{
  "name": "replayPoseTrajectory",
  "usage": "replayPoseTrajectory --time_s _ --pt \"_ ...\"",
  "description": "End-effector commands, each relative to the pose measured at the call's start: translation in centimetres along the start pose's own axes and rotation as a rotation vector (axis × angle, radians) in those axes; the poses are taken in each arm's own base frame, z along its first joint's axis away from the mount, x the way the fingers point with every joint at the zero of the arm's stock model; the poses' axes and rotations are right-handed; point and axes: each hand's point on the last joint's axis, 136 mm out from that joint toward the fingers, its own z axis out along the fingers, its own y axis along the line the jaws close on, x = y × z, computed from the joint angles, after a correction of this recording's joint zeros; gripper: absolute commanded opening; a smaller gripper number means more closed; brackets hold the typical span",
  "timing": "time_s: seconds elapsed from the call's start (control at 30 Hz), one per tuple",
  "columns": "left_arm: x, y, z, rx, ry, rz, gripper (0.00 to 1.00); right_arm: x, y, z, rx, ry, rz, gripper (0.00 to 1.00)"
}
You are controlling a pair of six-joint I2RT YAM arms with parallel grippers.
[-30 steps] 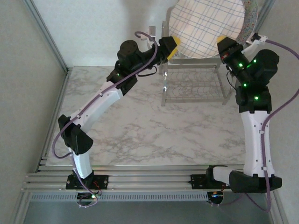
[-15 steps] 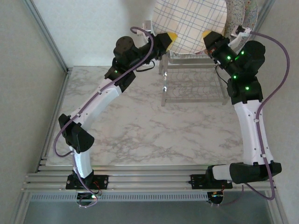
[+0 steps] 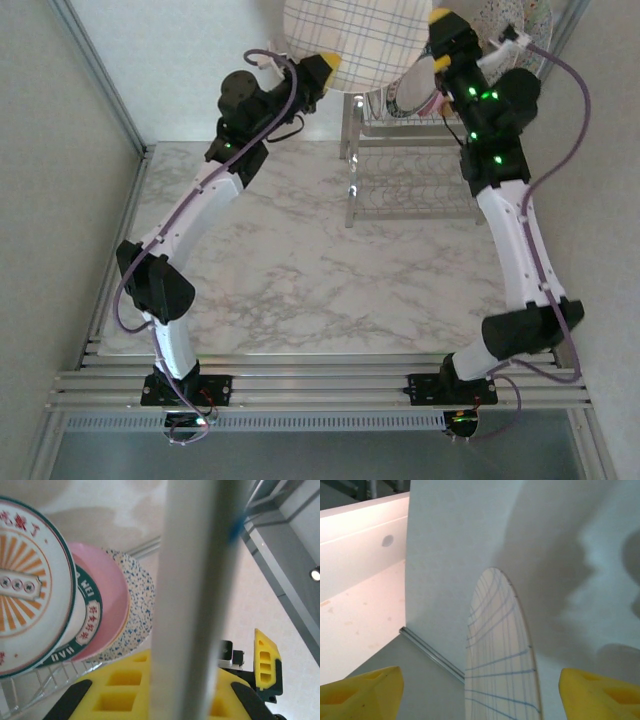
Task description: Unload the plates from the dish rack
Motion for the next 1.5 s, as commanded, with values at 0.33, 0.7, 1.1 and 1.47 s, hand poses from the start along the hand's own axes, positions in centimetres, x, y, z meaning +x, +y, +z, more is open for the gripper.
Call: replayPoseTrajectory --time_s 0.33,0.7,1.1,1.47 --pt "-9.4 -3.0 -7.6 0.022 -0.188 0.065 0.0 6.8 5.5 -0.2 -0.023 0.196 -0.255 0.8" --pt "-8.7 12.3 -18.2 -0.307 -0.292 -0.089 0.0 16.6 3.6 -4.8 -0.065 0.426 -0.507 0.79" --pt "-3.8 26.5 -25.3 -0.518 -0.31 -0.191 0.0 25.5 2.3 -11.6 -0.188 0.55 -0.746 0.84" --pt "-3.6 34.4 -26.3 -0.581 -0.293 -0.243 0.0 26.1 0.3 -13.9 -0.112 0.576 -0.814 0.88"
